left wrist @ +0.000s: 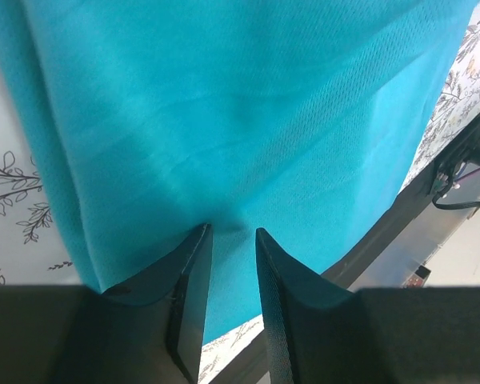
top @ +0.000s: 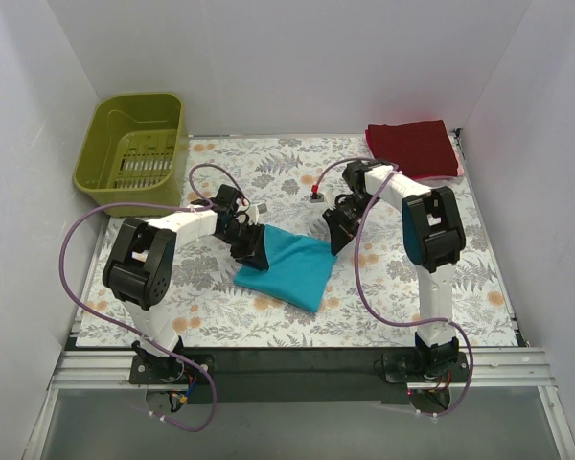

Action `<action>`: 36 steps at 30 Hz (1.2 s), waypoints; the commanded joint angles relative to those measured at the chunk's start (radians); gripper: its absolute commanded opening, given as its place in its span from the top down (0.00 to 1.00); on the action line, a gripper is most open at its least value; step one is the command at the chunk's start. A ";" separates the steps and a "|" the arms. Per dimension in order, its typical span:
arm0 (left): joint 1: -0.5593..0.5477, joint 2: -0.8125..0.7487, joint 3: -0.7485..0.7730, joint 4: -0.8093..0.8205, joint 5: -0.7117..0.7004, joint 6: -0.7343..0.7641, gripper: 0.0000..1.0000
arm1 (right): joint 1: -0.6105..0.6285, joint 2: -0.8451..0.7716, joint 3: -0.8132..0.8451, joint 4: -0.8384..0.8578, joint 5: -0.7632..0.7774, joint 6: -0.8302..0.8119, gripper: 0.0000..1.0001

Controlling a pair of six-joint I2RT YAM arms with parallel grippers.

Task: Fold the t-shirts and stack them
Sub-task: Fold the tshirt

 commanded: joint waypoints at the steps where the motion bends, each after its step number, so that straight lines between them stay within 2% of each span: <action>1: 0.003 -0.046 -0.014 0.007 -0.010 -0.037 0.73 | -0.016 0.009 0.031 -0.036 0.098 0.001 0.99; 8: 0.004 -0.050 0.000 0.016 0.035 -0.052 0.73 | -0.007 0.090 0.157 -0.032 0.148 0.032 0.99; 11: 0.010 -0.099 0.015 0.045 0.084 -0.063 0.71 | -0.010 0.124 0.204 -0.029 0.216 0.021 0.99; 15: 0.047 -0.164 0.052 0.123 0.076 -0.080 0.66 | -0.012 0.118 0.252 -0.033 0.237 -0.016 0.99; 21: 0.076 -0.084 0.184 0.123 0.108 -0.034 0.64 | -0.012 0.062 0.247 -0.044 0.211 -0.060 0.99; 25: 0.075 -0.014 0.216 0.158 0.173 -0.072 0.65 | -0.012 0.035 0.218 -0.049 0.214 -0.089 0.99; 36: 0.078 0.144 0.296 0.235 0.034 -0.061 0.56 | -0.012 0.074 0.247 -0.053 0.190 -0.080 0.99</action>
